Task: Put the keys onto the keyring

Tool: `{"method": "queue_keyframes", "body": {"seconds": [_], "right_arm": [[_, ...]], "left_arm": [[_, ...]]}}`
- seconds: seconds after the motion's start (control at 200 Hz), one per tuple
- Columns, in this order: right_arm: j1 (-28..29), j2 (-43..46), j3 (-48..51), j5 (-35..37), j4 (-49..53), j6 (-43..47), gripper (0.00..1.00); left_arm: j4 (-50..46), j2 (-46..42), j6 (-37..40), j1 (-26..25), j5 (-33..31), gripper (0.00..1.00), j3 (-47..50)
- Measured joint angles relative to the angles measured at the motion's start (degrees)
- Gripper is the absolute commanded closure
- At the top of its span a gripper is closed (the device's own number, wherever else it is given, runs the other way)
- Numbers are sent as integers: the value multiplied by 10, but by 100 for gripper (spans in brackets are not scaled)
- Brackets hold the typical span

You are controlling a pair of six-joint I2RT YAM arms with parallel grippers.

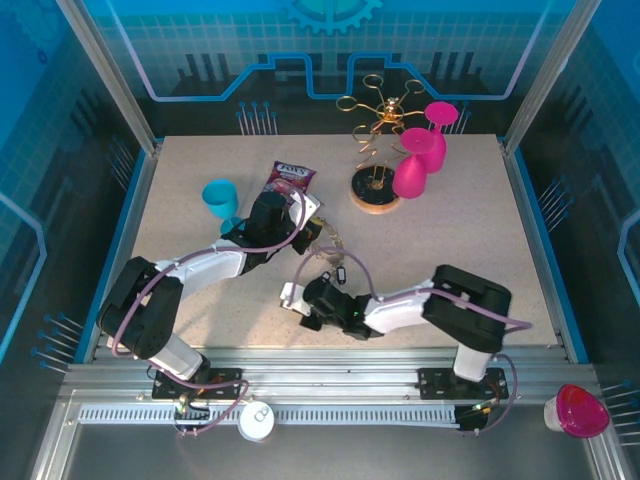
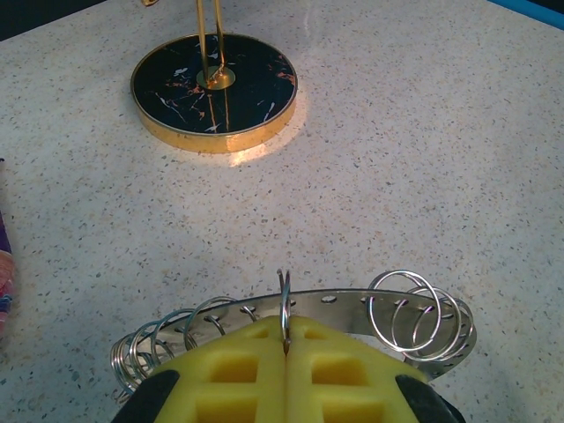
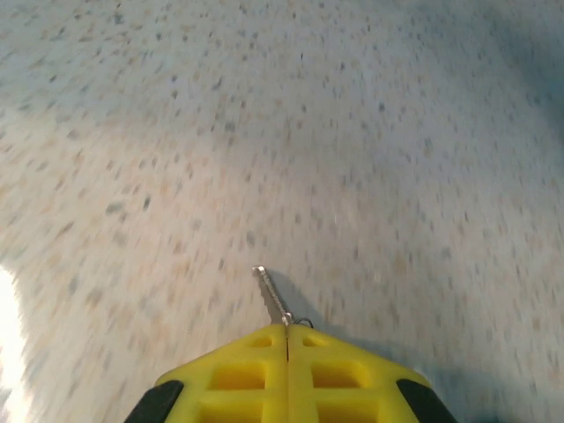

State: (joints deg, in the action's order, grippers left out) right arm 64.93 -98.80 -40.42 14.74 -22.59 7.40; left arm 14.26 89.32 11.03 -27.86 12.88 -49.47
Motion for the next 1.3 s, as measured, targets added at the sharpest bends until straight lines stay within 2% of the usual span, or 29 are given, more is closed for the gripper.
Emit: {"method": "queue_keyframes", "body": {"seconds": [0.215,0.43,0.585,0.801,1.086,1.301], "right_arm": [[-47,114,66,-20,80,-88,100],[-159,219,98,-50,167,-163,100],[-245,262,98,-87,225,-202,100],[-330,255,101,-143,273,-263,100],[-355,220,99,-174,303,-307,100],[-365,200,80,-181,333,-323,85]], "left_arm": [[2,0,16,0,7,100,0],[11,-10,46,0,30,100,12],[8,-33,74,0,50,100,29],[-12,-51,101,0,65,100,30],[-24,-57,105,0,70,100,41],[-24,-57,106,0,70,100,41]]}}
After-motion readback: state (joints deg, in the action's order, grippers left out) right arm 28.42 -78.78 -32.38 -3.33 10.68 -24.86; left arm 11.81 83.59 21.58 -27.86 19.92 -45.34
